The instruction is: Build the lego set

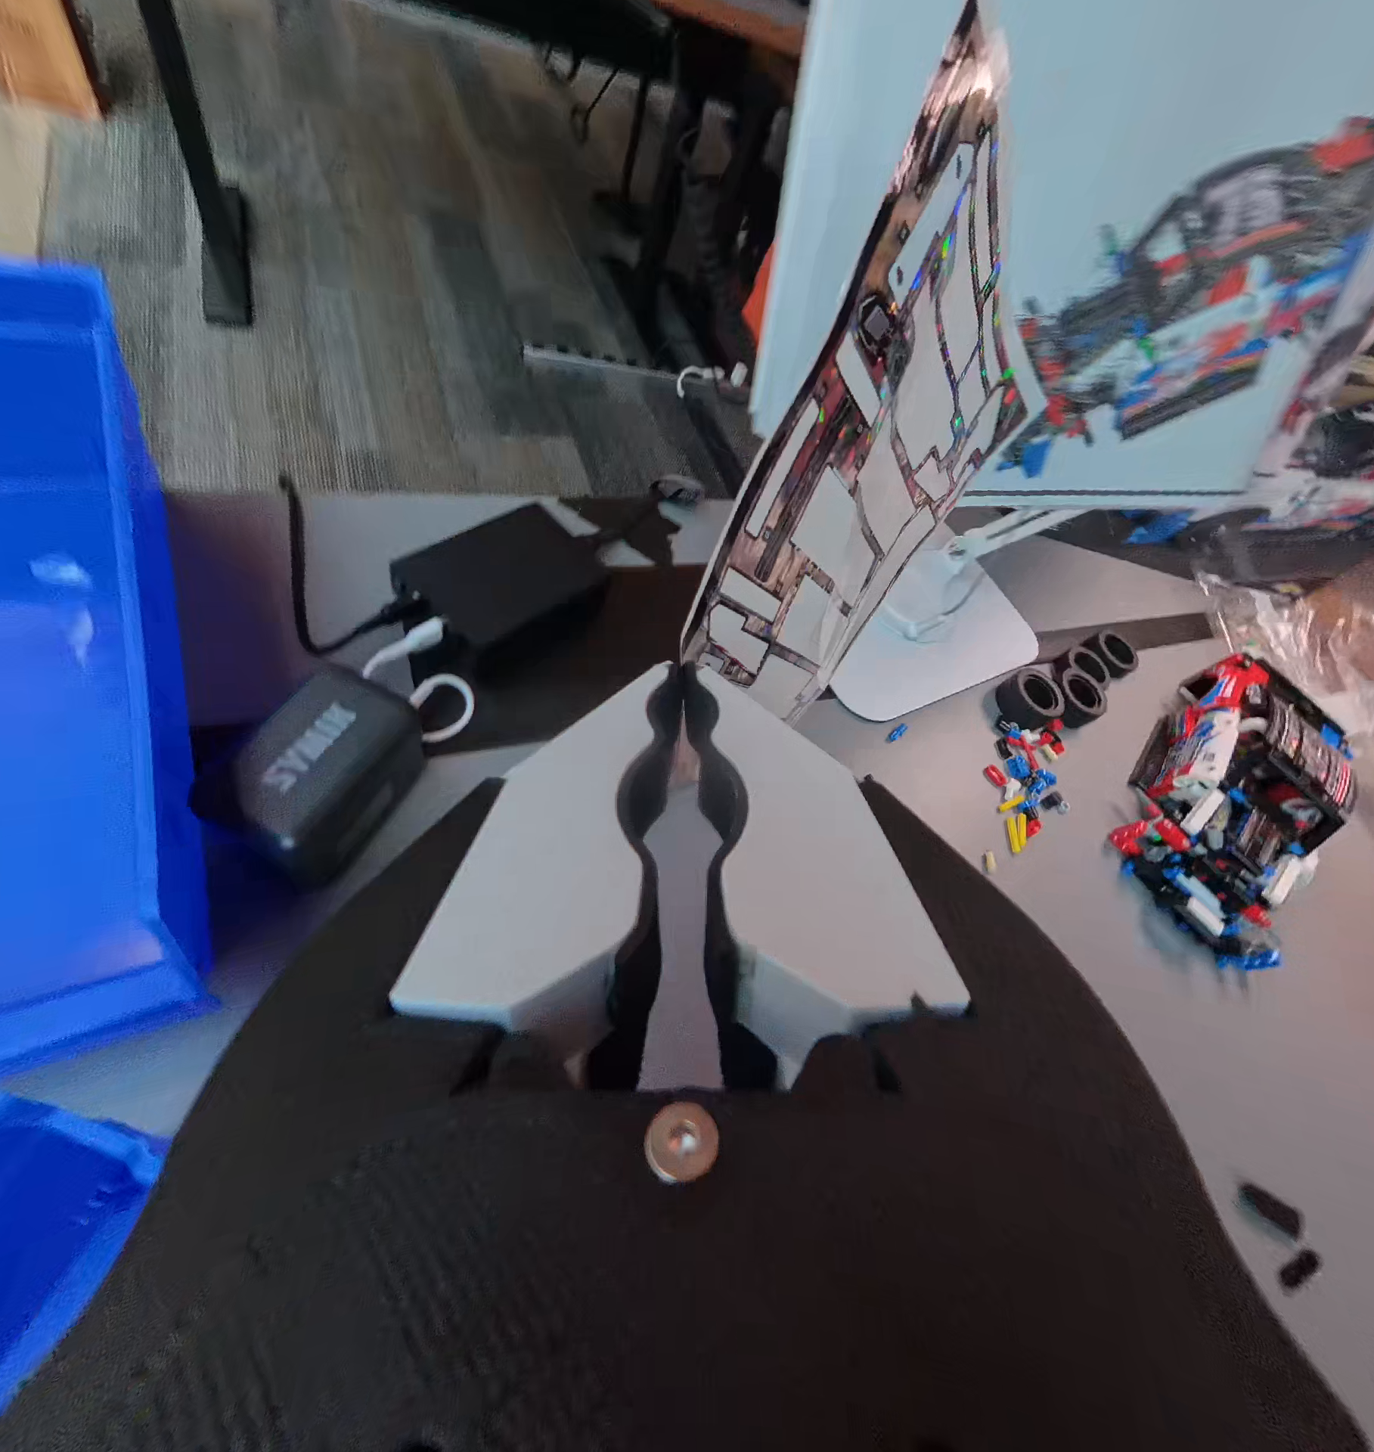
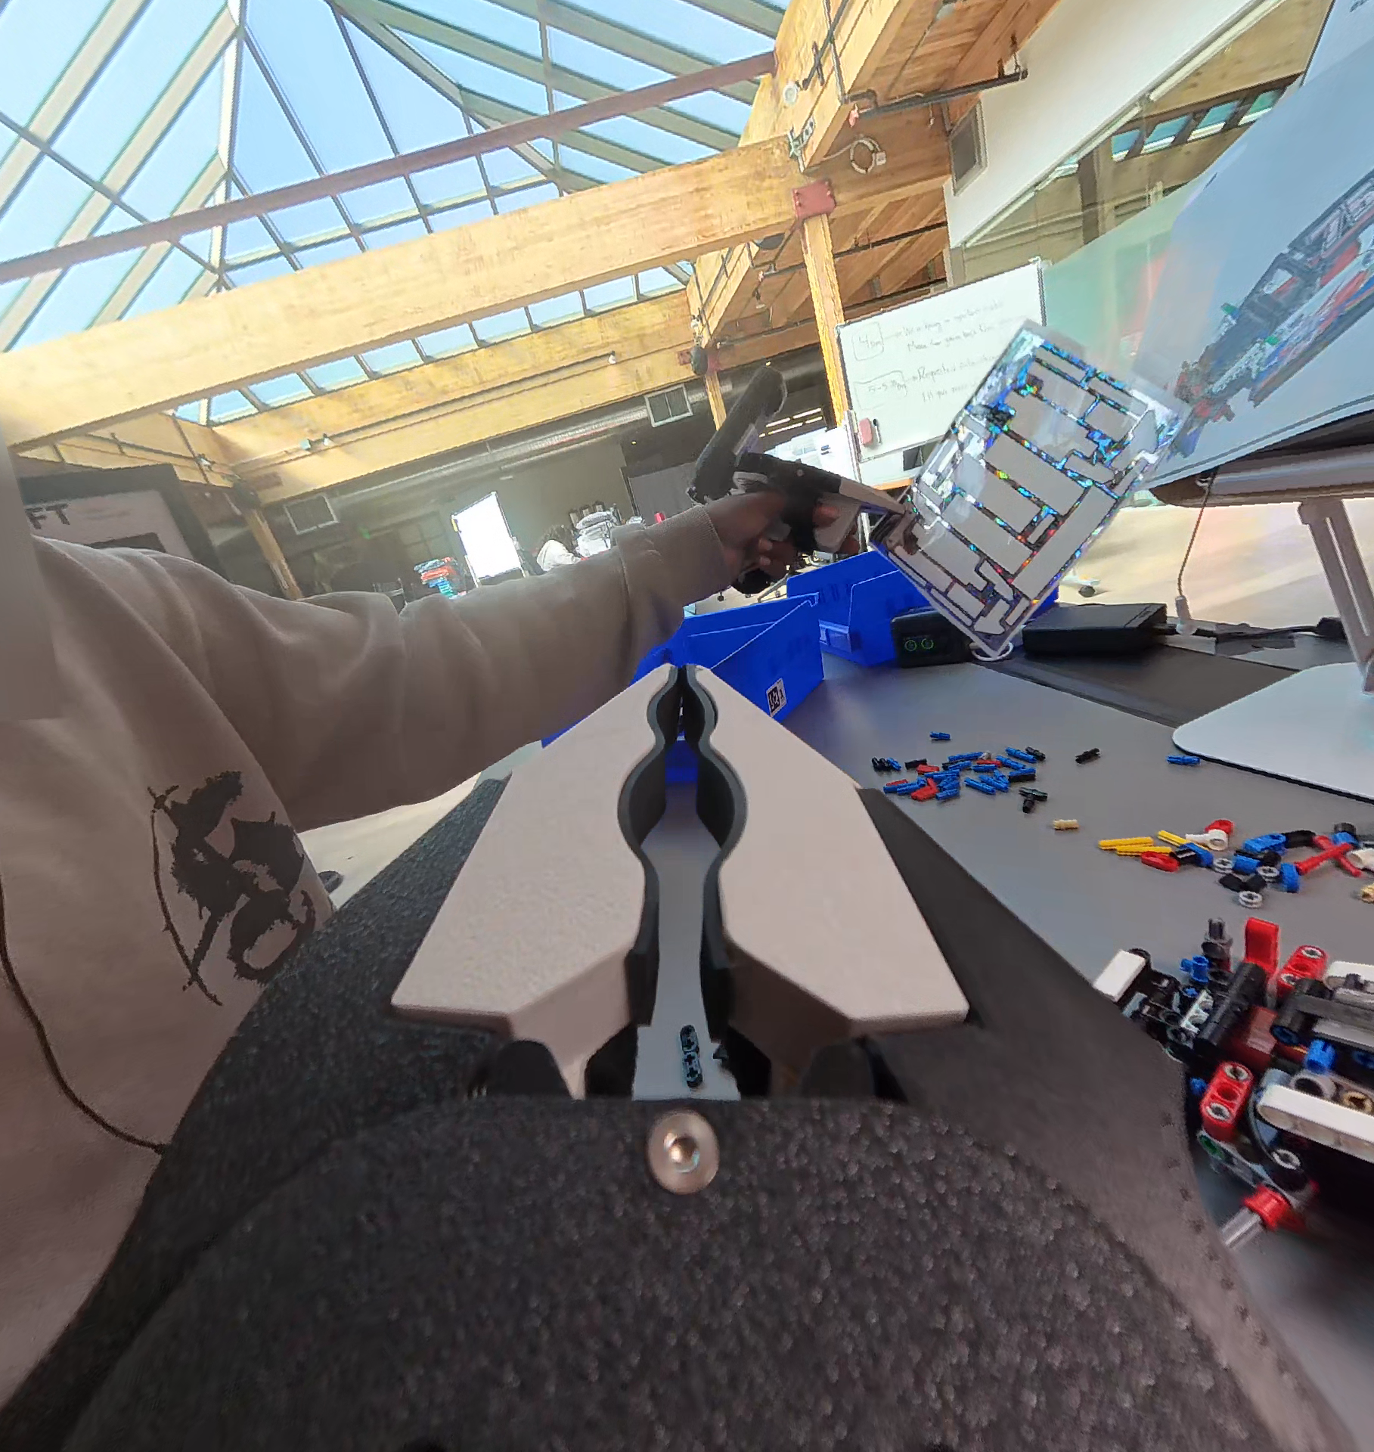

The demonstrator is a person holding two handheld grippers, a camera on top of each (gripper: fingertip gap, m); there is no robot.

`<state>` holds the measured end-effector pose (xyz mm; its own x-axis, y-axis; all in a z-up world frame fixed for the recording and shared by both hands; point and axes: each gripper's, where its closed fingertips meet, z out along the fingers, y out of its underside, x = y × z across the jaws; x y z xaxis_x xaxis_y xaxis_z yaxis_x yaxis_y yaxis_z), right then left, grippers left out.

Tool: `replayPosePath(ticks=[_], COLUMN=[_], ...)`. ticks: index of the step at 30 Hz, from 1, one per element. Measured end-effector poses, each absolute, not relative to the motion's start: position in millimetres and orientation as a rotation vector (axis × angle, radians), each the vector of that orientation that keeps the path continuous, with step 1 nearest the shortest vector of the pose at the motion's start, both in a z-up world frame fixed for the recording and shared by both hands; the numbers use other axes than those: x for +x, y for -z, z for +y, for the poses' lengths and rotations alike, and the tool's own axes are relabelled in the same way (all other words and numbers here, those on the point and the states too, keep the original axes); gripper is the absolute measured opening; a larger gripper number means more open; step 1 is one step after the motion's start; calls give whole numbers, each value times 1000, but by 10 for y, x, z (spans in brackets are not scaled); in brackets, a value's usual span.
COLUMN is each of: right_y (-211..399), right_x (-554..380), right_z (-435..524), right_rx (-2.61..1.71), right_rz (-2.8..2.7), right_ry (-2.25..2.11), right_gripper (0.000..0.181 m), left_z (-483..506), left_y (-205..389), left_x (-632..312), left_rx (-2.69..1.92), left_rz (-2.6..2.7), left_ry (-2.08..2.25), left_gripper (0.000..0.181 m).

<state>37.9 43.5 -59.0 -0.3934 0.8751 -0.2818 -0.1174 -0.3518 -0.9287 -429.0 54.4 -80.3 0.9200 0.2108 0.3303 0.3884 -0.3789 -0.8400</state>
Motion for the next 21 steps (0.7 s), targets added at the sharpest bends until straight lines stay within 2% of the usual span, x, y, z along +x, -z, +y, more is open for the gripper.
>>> replayPosePath(ticks=[3,10,18,19,21], right_y=[653,743,796,786,764], right_x=[348,317,289,294,303], right_z=[461,473,458,454,461], right_rx=[-1123,-1158,-1181,-1176,-1169], right_rz=[-1160,-1182,-1204,-1205,-1198], right_ry=[-1835,-1814,-1810,-1807,-1801], right_gripper=[0,0,0,0,0], left_z=[596,671,685,743,835], left_y=[1231,1822,1892,1856,1814], left_x=[-4621,-5012,-5092,-5046,-4918], left_rx=[-2005,-2056,-1976,-1962,-1996], left_rz=[-758,-1034,-1172,-1143,-1065], left_ry=[366,245,210,240,265], left_gripper=[0,0,0,4,34])
